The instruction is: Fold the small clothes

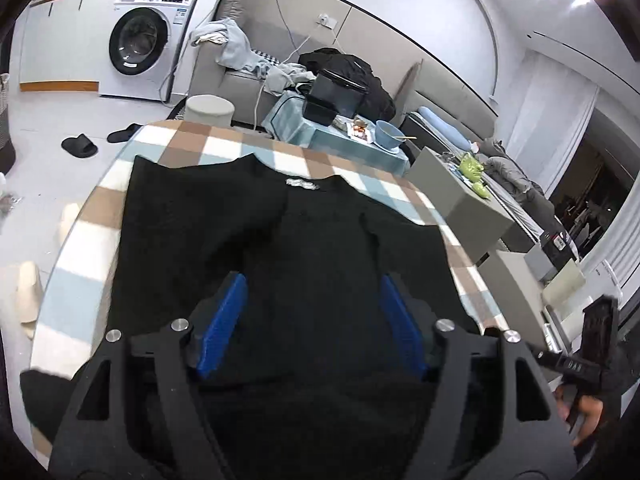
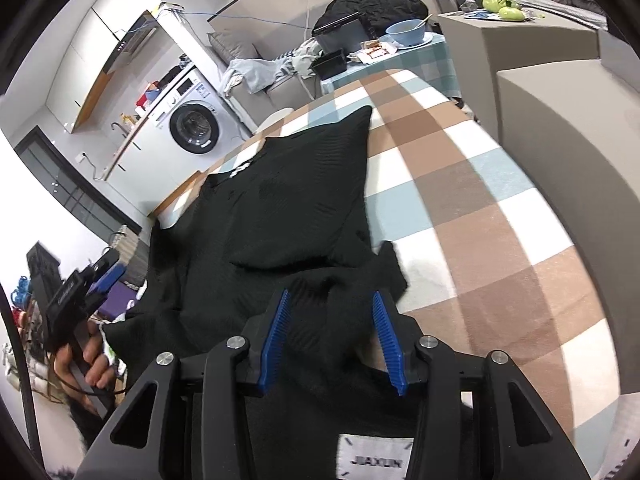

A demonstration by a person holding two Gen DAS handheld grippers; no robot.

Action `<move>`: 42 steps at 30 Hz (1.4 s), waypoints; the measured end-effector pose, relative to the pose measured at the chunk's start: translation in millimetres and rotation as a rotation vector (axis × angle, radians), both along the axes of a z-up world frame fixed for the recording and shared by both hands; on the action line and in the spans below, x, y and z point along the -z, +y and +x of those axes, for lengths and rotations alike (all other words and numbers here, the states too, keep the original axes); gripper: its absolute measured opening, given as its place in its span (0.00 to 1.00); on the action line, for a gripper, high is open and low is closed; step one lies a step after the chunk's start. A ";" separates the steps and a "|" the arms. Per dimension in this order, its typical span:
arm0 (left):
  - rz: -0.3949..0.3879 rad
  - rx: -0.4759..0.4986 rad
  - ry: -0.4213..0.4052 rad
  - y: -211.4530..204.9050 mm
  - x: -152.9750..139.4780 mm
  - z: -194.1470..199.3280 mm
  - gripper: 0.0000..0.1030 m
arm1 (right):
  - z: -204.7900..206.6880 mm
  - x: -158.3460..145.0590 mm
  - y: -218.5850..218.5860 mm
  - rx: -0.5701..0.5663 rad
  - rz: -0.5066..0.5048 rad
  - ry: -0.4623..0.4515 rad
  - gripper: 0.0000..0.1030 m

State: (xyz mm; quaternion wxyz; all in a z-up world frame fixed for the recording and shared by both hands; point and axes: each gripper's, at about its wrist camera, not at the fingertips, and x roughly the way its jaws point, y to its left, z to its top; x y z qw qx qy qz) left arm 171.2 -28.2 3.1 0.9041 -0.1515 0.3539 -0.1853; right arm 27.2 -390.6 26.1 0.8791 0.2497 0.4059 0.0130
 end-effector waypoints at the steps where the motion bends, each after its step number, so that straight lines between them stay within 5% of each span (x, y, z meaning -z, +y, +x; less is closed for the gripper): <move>1: -0.001 -0.008 0.014 4.1 1.6 -2.9 0.66 | -0.5 0.5 -2.0 0.001 0.000 0.002 0.46; 9: 0.109 -0.184 0.005 85.5 20.3 -81.8 0.74 | -19.1 -6.3 -19.9 0.004 -0.071 -0.001 0.47; 13: 0.141 -0.252 0.023 126.3 41.7 -127.0 0.77 | -28.5 4.3 -28.9 -0.051 -0.023 0.043 0.61; 22: 0.094 -0.315 0.081 170.2 73.4 -156.2 0.77 | 4.6 14.4 0.2 -0.143 0.067 0.058 0.60; 24: 0.095 -0.320 0.078 173.1 75.2 -159.5 0.77 | 13.3 17.9 3.9 -0.119 0.033 0.087 0.44; 26: 0.094 -0.322 0.078 170.5 77.5 -154.6 0.77 | 16.3 18.1 2.8 -0.105 0.011 0.085 0.07; 27: 0.095 -0.322 0.080 170.3 77.2 -154.5 0.77 | 12.5 13.2 -0.5 -0.095 0.020 0.049 0.05; 30: 0.099 -0.333 0.080 169.7 77.0 -154.2 0.77 | -31.2 -21.1 -24.6 -0.127 0.169 -0.298 0.05; 36: 0.089 -0.340 0.098 167.3 81.7 -146.3 0.77 | -29.5 14.9 -57.1 0.000 0.143 -0.008 0.07; 37: 0.083 -0.335 0.106 167.8 83.6 -145.7 0.77 | -29.9 17.3 -58.2 -0.005 0.167 -0.009 0.12; 40: 0.073 -0.313 0.138 166.4 89.7 -141.9 0.77 | -29.7 15.9 -56.9 -0.013 0.167 -0.023 0.46; 42: 0.071 -0.298 0.150 164.6 93.6 -139.6 0.77 | -28.2 14.9 -55.3 -0.039 0.172 -0.034 0.46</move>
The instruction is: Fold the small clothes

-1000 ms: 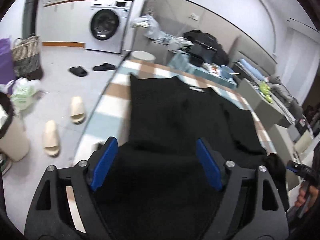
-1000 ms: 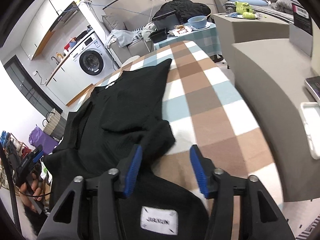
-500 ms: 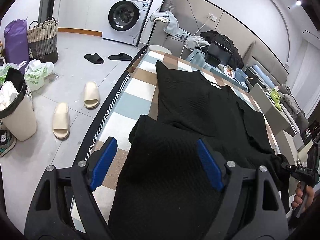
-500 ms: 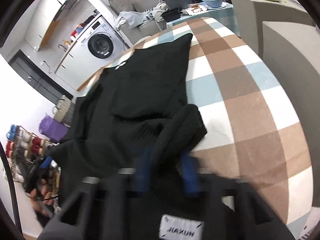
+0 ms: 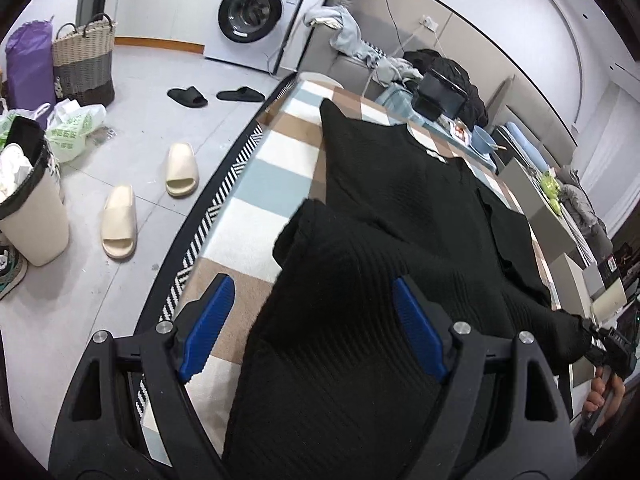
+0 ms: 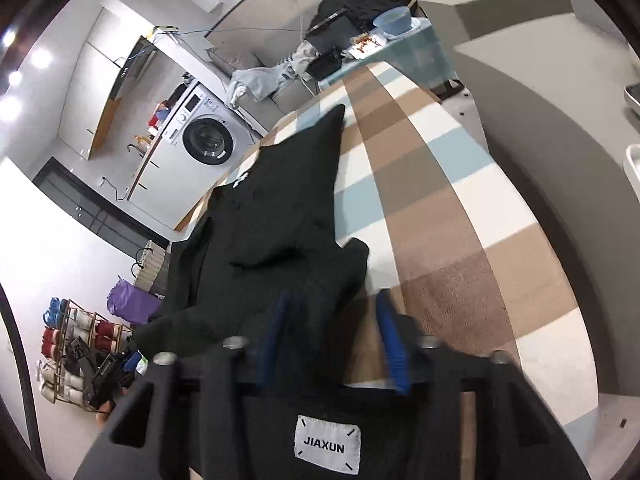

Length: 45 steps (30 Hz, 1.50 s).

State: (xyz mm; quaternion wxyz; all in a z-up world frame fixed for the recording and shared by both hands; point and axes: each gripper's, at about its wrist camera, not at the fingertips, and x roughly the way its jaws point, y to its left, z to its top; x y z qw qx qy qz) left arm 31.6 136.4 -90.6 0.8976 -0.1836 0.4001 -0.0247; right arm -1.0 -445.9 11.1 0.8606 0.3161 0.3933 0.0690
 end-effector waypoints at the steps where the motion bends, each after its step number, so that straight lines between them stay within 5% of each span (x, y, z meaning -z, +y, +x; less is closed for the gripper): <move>1: 0.000 0.001 0.006 -0.6 1.8 1.9 0.77 | 3.1 1.2 2.2 -0.020 0.001 0.008 0.47; 5: -0.024 0.005 0.014 -1.7 7.9 11.3 0.74 | 16.0 7.4 11.9 -0.068 -0.006 0.026 0.46; 7: -0.045 0.016 -0.020 -2.0 6.2 12.4 0.38 | 18.2 7.5 17.0 -0.089 -0.010 0.014 0.42; 8: -0.046 0.018 -0.036 -2.7 3.8 12.3 0.25 | 17.9 5.3 19.4 -0.098 -0.017 -0.011 0.22; 9: -0.049 0.021 -0.048 -2.5 1.1 11.2 0.04 | 16.0 2.9 20.3 -0.102 -0.017 -0.034 0.14; 15: -0.074 0.031 -0.158 1.4 -25.0 -13.9 0.03 | -1.6 -24.1 16.5 -0.071 -0.001 -0.204 0.06; 27: -0.111 0.049 -0.204 10.7 -53.2 -51.5 0.03 | -19.7 -36.3 0.0 -0.083 0.007 -0.192 0.06; 36: -0.082 0.040 -0.146 17.1 -46.9 38.7 0.03 | 66.5 -39.3 -1.3 -0.008 -0.033 -0.143 0.06; 41: -0.065 0.013 -0.026 19.1 -24.5 86.6 0.04 | 111.3 -17.1 -5.8 0.087 -0.139 -0.017 0.12; 44: -0.047 -0.013 0.008 21.1 -13.3 84.0 0.25 | 102.5 -4.3 -12.5 0.096 -0.216 0.045 0.31; 45: -0.042 -0.032 0.011 23.0 -10.7 78.6 0.48 | 94.6 -1.0 -16.7 0.093 -0.210 0.035 0.37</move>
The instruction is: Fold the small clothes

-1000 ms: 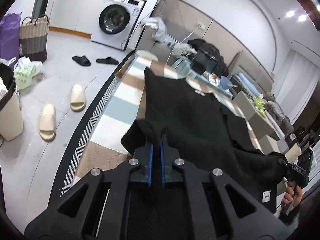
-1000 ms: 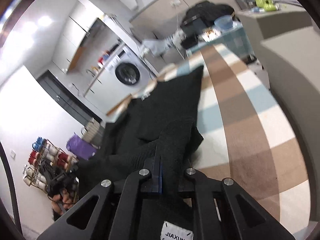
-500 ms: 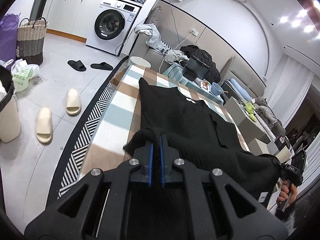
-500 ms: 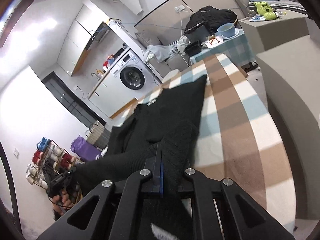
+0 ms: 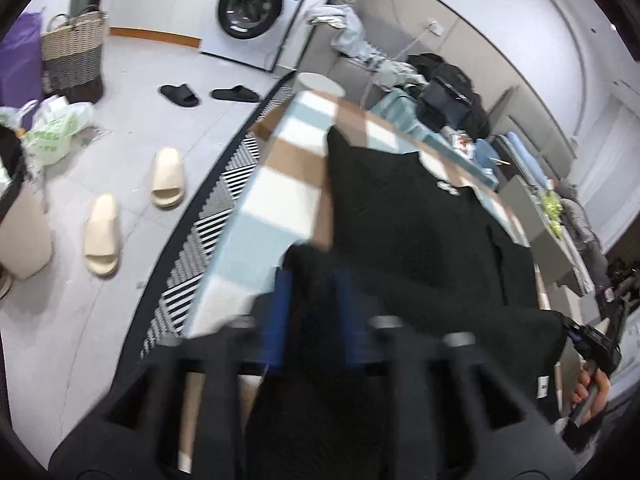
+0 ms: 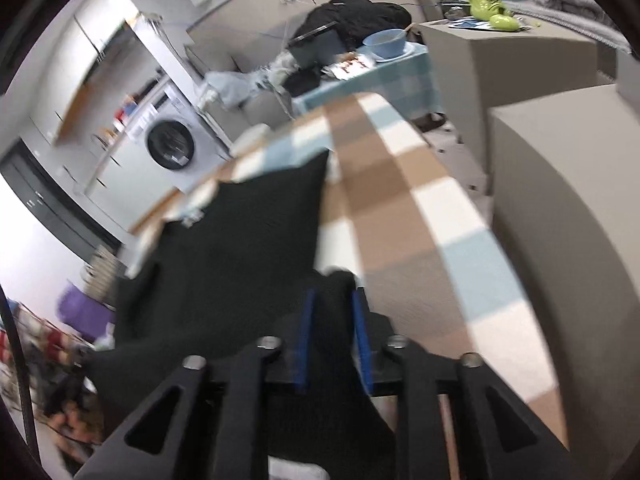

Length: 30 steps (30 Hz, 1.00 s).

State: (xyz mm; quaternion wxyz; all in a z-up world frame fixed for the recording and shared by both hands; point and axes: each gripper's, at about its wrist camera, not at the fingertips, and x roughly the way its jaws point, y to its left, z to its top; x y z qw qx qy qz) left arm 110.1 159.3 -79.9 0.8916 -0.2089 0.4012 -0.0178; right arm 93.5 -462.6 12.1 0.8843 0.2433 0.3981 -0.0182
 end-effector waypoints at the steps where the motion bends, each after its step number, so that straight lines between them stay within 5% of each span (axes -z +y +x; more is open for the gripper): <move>1: -0.005 -0.008 -0.004 -0.5 4.0 -2.5 0.64 | -5.0 3.6 -2.9 -0.009 0.014 -0.007 0.47; 8: -0.005 0.079 0.049 -26.9 30.4 15.5 0.61 | 6.5 26.3 12.5 -0.174 0.112 0.021 0.50; 10: -0.008 0.081 0.077 -34.3 39.0 25.1 0.43 | 10.9 27.1 21.6 -0.179 0.075 0.032 0.48; 12: -0.015 0.099 0.090 -42.7 43.6 30.7 0.26 | 14.0 26.0 30.0 -0.192 0.039 0.033 0.33; 16: 0.063 0.148 0.077 -63.9 43.6 34.2 0.18 | 10.6 26.1 37.6 -0.219 0.009 0.051 0.17; 26: 0.059 0.216 0.088 -86.9 42.5 -1.1 0.19 | -32.7 20.4 28.4 -0.219 -0.026 0.108 0.17; 30: 0.119 0.168 0.074 -80.6 32.2 -11.8 0.41 | -34.7 14.1 24.4 -0.167 -0.038 0.115 0.22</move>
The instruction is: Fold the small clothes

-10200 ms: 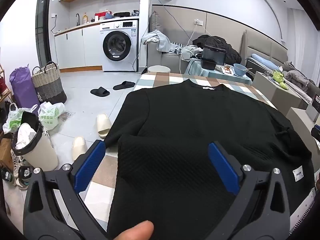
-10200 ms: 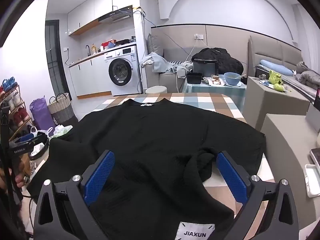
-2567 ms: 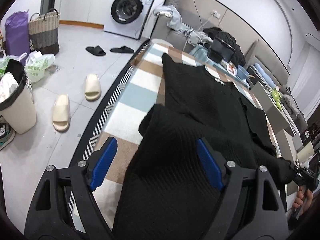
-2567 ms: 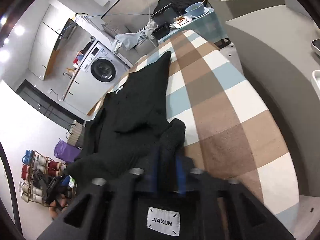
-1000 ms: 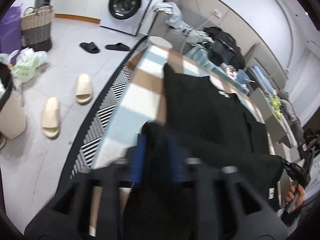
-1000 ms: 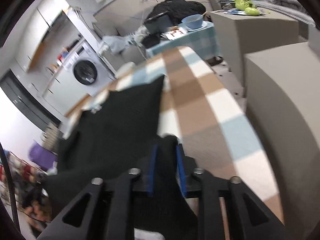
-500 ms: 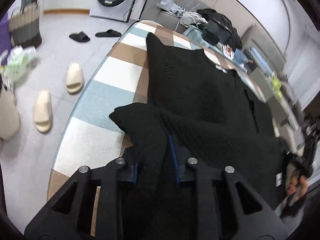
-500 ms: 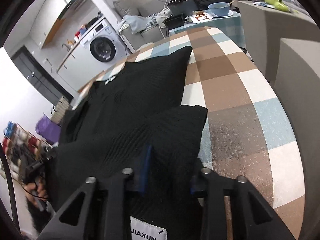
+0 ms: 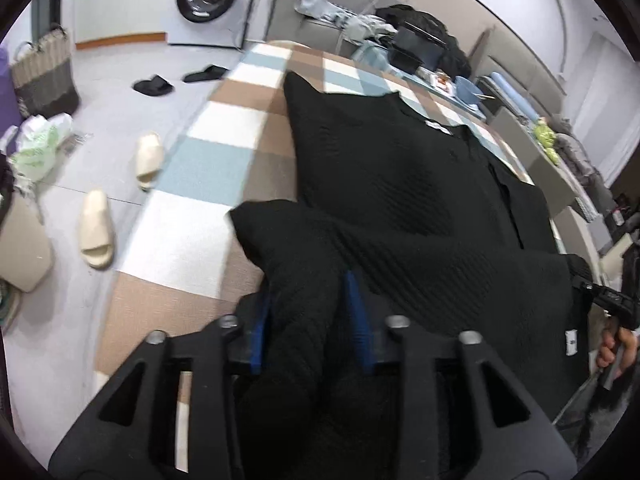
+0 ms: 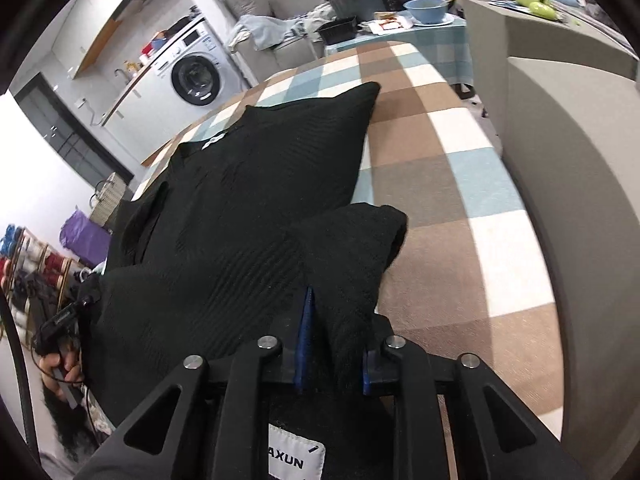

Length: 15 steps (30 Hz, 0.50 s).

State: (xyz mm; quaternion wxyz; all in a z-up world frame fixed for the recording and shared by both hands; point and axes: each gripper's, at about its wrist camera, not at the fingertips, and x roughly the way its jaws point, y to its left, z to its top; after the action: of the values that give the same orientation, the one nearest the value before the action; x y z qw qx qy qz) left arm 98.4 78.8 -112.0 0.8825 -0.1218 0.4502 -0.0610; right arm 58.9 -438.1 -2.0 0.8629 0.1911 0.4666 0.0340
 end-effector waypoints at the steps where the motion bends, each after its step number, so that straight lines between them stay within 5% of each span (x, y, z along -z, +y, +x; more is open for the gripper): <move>1: 0.019 -0.022 -0.008 1.7 -5.3 -1.5 0.46 | -1.7 -4.8 -2.9 0.026 -0.014 -0.016 0.27; 3: 0.058 -0.065 -0.057 8.0 -22.1 -9.7 0.51 | -7.3 -15.6 -8.1 0.074 -0.041 -0.055 0.36; 7: 0.120 -0.115 -0.156 7.8 -56.2 -24.1 0.55 | -30.7 -37.7 -14.1 0.111 -0.035 -0.133 0.38; 12: 0.057 0.018 -0.180 -39.0 -76.9 -8.1 0.61 | -50.1 -47.9 -8.4 0.115 -0.006 -0.176 0.39; 15: -0.010 0.151 -0.138 -78.6 -68.3 12.4 0.54 | -58.7 -43.2 -3.5 0.109 0.002 -0.157 0.39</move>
State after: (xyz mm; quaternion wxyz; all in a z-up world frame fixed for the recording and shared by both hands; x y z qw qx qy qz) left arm 110.8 0.2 -43.8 0.9036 -0.0872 0.3962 -0.1379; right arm 0.2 -441.7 41.2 0.8972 0.2136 0.3864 0.0023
